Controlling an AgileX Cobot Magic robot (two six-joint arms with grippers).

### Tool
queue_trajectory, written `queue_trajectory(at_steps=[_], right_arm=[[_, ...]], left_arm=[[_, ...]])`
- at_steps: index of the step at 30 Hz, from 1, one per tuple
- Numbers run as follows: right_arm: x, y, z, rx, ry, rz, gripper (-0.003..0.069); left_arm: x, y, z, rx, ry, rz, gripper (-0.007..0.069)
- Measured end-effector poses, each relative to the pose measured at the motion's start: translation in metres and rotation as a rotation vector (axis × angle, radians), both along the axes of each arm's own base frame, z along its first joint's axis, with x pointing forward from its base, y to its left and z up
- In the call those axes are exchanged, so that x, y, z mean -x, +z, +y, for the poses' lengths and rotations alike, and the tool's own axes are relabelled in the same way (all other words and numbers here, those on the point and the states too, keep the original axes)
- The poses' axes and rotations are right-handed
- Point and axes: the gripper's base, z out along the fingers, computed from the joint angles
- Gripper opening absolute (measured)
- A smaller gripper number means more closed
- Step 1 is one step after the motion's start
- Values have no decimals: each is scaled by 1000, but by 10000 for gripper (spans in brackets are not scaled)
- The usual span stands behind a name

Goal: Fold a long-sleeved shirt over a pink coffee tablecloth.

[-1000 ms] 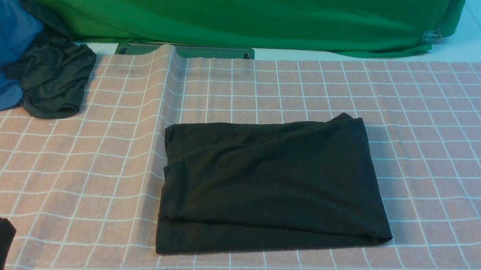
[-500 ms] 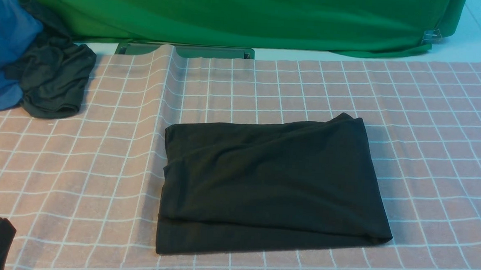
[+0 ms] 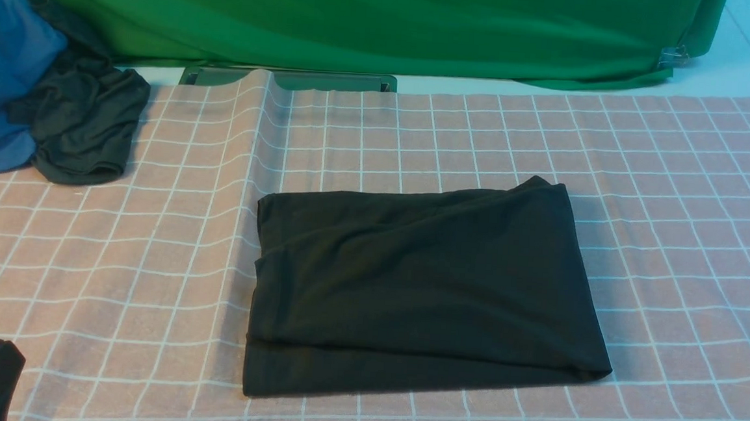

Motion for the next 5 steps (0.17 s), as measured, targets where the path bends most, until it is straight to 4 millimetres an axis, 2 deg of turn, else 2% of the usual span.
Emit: queue_trajectory(at_steps=[5], right_arm=[[0, 0, 0, 0, 0, 0, 237]], left_arm=[[0, 0, 0, 0, 0, 0, 14]])
